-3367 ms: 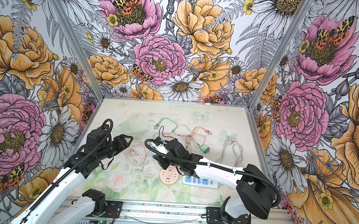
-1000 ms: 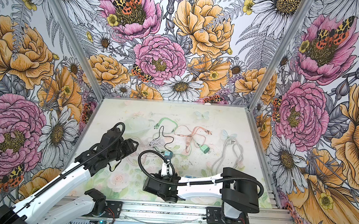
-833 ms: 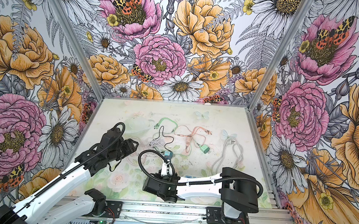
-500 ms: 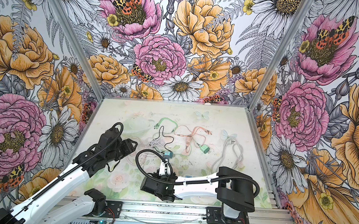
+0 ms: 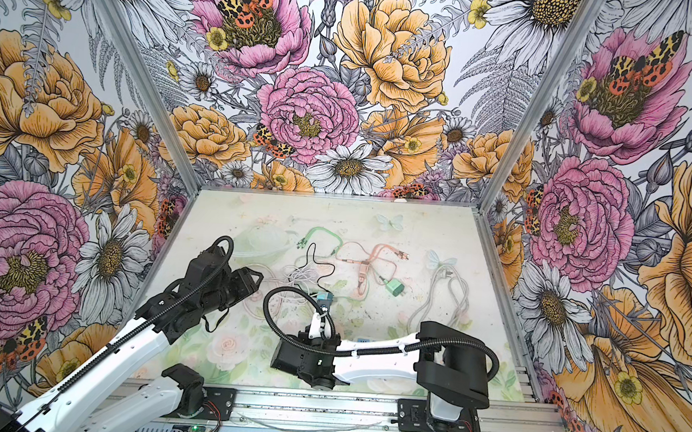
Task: Insert the plug
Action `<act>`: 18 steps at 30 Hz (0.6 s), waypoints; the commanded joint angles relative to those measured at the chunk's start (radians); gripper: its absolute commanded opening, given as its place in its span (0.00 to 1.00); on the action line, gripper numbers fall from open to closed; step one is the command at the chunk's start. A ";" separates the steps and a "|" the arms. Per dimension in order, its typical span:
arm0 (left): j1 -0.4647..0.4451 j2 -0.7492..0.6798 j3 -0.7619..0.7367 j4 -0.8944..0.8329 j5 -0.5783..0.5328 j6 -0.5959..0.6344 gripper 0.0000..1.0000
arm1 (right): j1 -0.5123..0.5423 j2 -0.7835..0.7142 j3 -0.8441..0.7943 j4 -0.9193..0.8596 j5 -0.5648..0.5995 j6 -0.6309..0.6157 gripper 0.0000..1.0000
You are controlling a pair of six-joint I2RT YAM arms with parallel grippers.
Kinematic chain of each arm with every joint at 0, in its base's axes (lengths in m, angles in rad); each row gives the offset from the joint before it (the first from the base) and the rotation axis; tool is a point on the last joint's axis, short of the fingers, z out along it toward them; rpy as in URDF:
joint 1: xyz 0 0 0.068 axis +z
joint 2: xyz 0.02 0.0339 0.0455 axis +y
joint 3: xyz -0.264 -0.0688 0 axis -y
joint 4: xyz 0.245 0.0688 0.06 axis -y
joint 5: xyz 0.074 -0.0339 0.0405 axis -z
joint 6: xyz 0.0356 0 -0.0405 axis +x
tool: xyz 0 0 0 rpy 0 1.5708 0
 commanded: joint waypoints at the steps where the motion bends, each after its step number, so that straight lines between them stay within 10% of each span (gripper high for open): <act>1: 0.008 -0.022 -0.003 -0.007 0.017 0.019 0.59 | 0.000 0.050 0.014 -0.056 -0.030 0.001 0.00; 18: 0.005 -0.081 0.007 -0.052 0.022 -0.001 0.59 | 0.032 0.138 0.096 -0.139 -0.066 0.014 0.00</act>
